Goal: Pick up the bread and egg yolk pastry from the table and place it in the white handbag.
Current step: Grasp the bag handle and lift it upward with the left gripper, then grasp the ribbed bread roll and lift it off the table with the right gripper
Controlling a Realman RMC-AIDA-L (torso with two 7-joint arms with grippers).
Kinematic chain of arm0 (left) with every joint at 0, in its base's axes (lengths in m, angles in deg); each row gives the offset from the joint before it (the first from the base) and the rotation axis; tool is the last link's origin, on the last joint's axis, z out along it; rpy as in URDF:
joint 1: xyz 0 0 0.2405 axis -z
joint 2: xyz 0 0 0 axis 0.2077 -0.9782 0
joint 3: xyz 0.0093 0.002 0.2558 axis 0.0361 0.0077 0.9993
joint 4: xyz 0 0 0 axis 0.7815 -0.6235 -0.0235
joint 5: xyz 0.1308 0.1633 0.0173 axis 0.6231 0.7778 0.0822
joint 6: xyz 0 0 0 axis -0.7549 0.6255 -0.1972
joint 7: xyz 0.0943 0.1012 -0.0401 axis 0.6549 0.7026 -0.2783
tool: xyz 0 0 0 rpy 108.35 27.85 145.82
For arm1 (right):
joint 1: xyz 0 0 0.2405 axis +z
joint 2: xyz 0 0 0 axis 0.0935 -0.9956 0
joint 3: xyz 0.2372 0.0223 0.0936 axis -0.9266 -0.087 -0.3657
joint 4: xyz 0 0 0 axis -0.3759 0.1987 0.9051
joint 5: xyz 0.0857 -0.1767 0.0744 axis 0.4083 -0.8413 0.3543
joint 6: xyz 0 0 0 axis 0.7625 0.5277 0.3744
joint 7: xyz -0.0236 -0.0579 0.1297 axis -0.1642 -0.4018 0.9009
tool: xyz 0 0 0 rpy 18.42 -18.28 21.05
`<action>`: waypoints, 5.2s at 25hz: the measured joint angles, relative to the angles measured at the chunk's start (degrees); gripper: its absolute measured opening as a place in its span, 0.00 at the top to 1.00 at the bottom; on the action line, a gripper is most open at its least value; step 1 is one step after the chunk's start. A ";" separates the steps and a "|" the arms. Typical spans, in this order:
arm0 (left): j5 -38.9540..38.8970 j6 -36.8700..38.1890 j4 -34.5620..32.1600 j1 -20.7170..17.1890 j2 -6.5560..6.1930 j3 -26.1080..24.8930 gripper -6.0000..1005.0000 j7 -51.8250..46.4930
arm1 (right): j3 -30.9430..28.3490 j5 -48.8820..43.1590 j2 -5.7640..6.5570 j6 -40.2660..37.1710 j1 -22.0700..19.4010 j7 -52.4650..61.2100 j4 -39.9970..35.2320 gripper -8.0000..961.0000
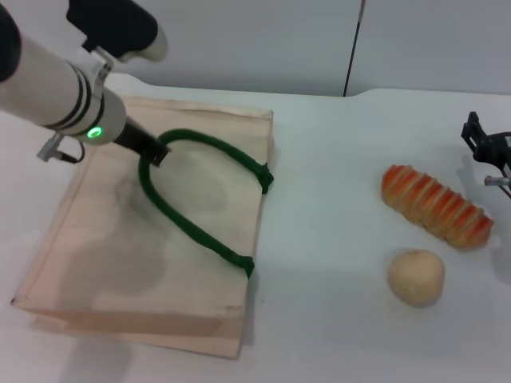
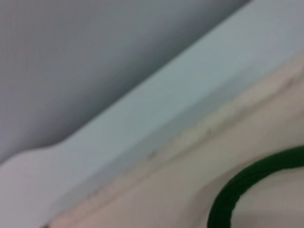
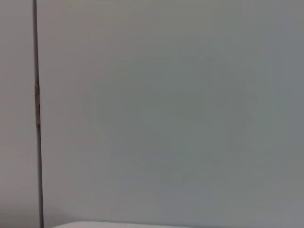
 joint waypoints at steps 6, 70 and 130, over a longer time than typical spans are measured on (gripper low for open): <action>-0.88 -2.13 -12.09 -3.29 0.00 0.63 0.84 -0.10 | 0.10 -0.20 0.00 -0.57 -0.02 -0.12 0.06 0.17; -0.80 -19.26 -47.99 -7.66 -0.18 0.07 0.85 -1.15 | -16.90 -16.48 12.58 -36.97 0.68 -4.88 -25.30 0.17; -9.07 -21.29 -48.25 -4.84 -0.17 -3.80 0.85 3.87 | -66.94 -58.04 0.32 -110.18 -7.04 -30.41 -50.88 0.16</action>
